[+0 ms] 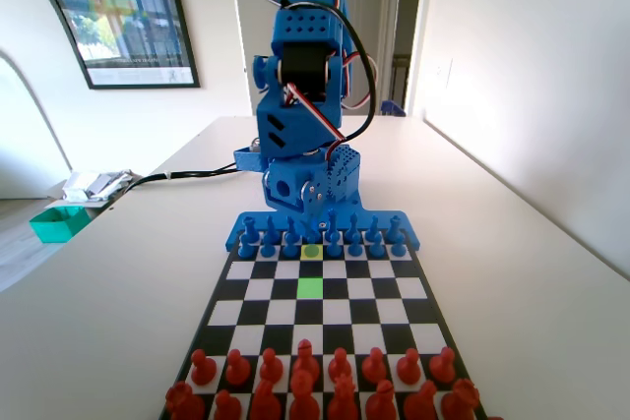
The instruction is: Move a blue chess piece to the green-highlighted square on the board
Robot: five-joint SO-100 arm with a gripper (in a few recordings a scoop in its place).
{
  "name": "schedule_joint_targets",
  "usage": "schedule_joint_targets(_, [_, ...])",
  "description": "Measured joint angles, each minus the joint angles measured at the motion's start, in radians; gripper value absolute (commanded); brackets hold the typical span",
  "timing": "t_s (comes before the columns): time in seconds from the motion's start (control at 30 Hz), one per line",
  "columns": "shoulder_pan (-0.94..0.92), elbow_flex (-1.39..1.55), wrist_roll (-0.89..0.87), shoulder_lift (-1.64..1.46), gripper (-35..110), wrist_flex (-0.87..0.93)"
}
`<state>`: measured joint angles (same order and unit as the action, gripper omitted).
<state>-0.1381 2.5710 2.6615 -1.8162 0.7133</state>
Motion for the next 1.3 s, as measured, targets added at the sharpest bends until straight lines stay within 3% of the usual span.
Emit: schedule_joint_targets(1.3, [0.032,0.086,-0.006,0.071,8,-0.179])
